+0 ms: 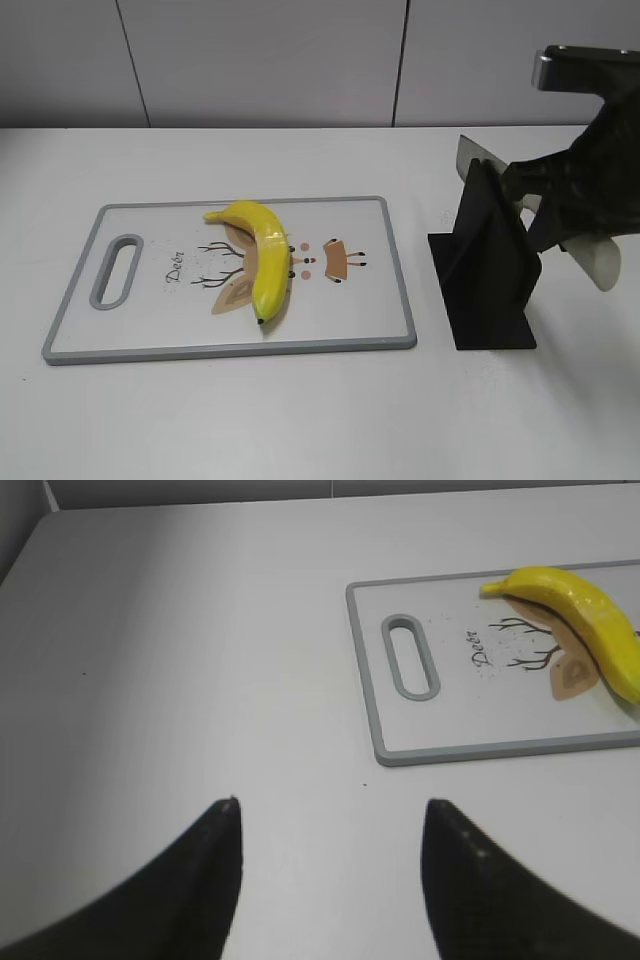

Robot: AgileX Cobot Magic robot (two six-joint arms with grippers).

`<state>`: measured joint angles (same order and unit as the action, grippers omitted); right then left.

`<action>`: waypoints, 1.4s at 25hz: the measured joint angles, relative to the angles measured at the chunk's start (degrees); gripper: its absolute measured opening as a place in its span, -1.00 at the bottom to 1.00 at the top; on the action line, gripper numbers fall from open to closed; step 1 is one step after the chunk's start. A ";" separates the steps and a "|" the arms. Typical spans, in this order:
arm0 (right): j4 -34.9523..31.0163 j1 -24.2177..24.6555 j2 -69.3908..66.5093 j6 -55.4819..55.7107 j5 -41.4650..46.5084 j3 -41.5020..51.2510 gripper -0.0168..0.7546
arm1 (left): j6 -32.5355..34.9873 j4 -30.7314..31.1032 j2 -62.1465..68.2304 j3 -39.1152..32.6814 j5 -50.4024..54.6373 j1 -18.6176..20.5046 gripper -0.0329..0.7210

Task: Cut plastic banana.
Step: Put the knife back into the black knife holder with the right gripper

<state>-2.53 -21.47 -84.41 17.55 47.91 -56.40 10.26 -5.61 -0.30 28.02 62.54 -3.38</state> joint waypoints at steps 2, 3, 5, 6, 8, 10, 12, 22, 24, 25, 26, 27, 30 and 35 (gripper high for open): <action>-0.40 0.00 0.00 0.00 -1.13 1.03 -0.52 | 0.00 0.00 0.00 0.00 -0.07 0.00 0.50; -0.81 0.00 0.00 0.00 -1.28 1.20 -0.52 | 0.00 0.00 0.00 0.00 -0.07 0.00 0.50; -1.51 0.00 0.00 0.00 -1.69 1.39 -0.52 | 0.00 0.00 0.00 0.00 -0.07 0.00 0.50; -2.08 0.00 0.00 0.00 -1.84 1.44 -0.52 | 0.00 0.00 0.00 0.00 -0.07 0.00 0.50; -2.87 0.00 0.00 0.00 -2.22 1.45 -0.52 | 0.00 0.00 0.00 0.00 -0.07 0.00 0.50; -3.13 0.00 0.00 0.05 -2.35 1.45 -0.52 | 0.00 0.00 0.00 0.00 -0.07 0.00 0.50; -3.26 0.00 0.00 0.05 -2.51 1.45 -0.47 | 0.00 0.00 0.00 0.00 -0.07 0.00 0.50; -3.69 0.00 0.00 -0.56 -3.87 1.45 0.57 | 0.00 0.00 0.00 0.00 -0.07 0.00 0.50; -3.69 0.00 0.68 -1.61 -3.92 1.45 0.60 | 0.00 0.00 0.00 0.00 -0.07 0.00 0.50; -3.69 0.00 1.33 -2.50 -3.92 1.45 0.60 | 0.00 0.00 0.00 0.00 -0.07 0.00 0.50; -3.69 0.00 2.42 -3.24 -3.92 1.49 0.60 | 0.00 0.00 0.00 0.00 -0.07 0.00 0.50; -3.69 0.00 3.86 -4.11 -3.86 1.49 0.60 | 0.00 0.00 0.00 0.00 -0.07 0.00 0.50; -3.69 0.00 9.14 -6.90 -3.83 1.49 0.60 | 0.00 0.00 0.00 0.00 -0.07 0.00 0.50; -3.44 0.00 20.30 -12.79 -2.44 3.84 0.59 | 0.00 0.00 0.00 0.00 -0.09 0.00 0.50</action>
<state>-5.97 -21.47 -64.11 4.77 45.48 -52.57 10.26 -5.61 -0.30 28.02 62.45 -3.38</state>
